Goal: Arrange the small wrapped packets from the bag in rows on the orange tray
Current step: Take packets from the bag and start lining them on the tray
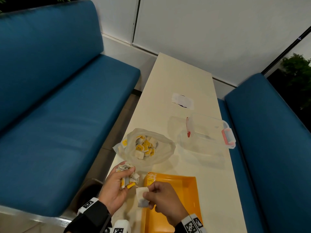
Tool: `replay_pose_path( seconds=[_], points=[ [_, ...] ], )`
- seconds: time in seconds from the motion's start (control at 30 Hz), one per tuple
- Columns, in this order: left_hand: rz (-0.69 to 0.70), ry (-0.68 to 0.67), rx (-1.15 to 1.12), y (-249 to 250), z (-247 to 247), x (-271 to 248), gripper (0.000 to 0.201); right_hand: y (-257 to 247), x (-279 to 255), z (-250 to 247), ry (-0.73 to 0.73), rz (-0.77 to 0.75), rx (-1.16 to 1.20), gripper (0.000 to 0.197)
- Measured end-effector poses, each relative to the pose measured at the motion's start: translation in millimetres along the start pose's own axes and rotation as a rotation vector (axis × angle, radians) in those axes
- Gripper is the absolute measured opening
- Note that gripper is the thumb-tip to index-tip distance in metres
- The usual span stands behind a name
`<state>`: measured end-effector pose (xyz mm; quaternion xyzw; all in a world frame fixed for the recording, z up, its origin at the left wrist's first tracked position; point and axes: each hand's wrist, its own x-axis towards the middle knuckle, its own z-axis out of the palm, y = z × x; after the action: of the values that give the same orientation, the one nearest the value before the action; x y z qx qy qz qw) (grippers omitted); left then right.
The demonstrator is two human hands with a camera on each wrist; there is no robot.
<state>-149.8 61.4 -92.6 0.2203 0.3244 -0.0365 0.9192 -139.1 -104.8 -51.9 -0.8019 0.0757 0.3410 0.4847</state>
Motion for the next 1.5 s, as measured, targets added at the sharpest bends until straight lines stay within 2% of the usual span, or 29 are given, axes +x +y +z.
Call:
replay_pose_path(
  seconds=[0.07,0.13,0.23,0.33,0.43,0.53,0.63,0.73,0.83,0.97,1.03,1.17,1.33,1.5],
  points=[
    [-0.010,-0.005,-0.002,0.7,0.0,-0.5,0.045,-1.0,-2.6,-5.1,0.003,-0.026,-0.004,0.002],
    [-0.021,-0.005,0.003,1.5,-1.8,-0.7,0.038,-0.6,-5.4,-10.9,0.018,-0.044,-0.018,0.008],
    [-0.030,0.010,0.036,3.8,-7.0,1.2,0.032,3.7,-6.5,-21.4,0.070,-0.077,-0.056,0.005],
    [-0.034,0.004,0.040,7.5,-12.6,3.6,0.034,15.4,-0.9,-34.4,0.180,-0.119,-0.066,0.021],
    [-0.031,0.014,0.039,9.3,-14.2,2.7,0.042,24.7,1.8,-44.5,0.250,-0.169,0.066,0.030],
    [-0.033,0.028,0.049,8.3,-13.6,1.4,0.048,30.8,1.5,-49.4,0.260,-0.223,0.230,0.018],
    [-0.045,0.027,0.074,5.4,-12.8,0.1,0.044,36.1,1.1,-50.8,0.249,-0.270,0.272,0.014],
    [-0.056,0.027,0.095,2.5,-13.0,-0.7,0.040,37.7,2.6,-48.4,0.228,-0.278,0.241,0.020],
    [-0.065,0.024,0.118,0.1,-14.9,0.2,0.042,42.7,5.8,-47.9,0.225,-0.258,0.131,0.010],
    [-0.082,0.022,0.141,-3.4,-18.7,1.7,0.040,47.7,7.7,-47.6,0.245,-0.270,-0.048,0.029],
    [-0.094,0.023,0.145,-5.2,-20.2,2.7,0.040,47.0,6.5,-47.1,0.247,-0.263,-0.063,0.032],
    [-0.115,0.023,0.181,-8.2,-24.5,5.0,0.039,46.4,8.4,-54.4,0.290,-0.231,-0.089,0.018],
    [-0.151,-0.017,0.253,-11.8,-25.9,2.3,0.031,52.1,16.9,-59.3,0.174,-0.136,-0.166,0.008],
    [-0.168,0.001,0.361,-17.2,-25.1,2.8,0.037,48.4,17.4,-52.1,0.057,-0.112,-0.092,0.006]
  ],
)
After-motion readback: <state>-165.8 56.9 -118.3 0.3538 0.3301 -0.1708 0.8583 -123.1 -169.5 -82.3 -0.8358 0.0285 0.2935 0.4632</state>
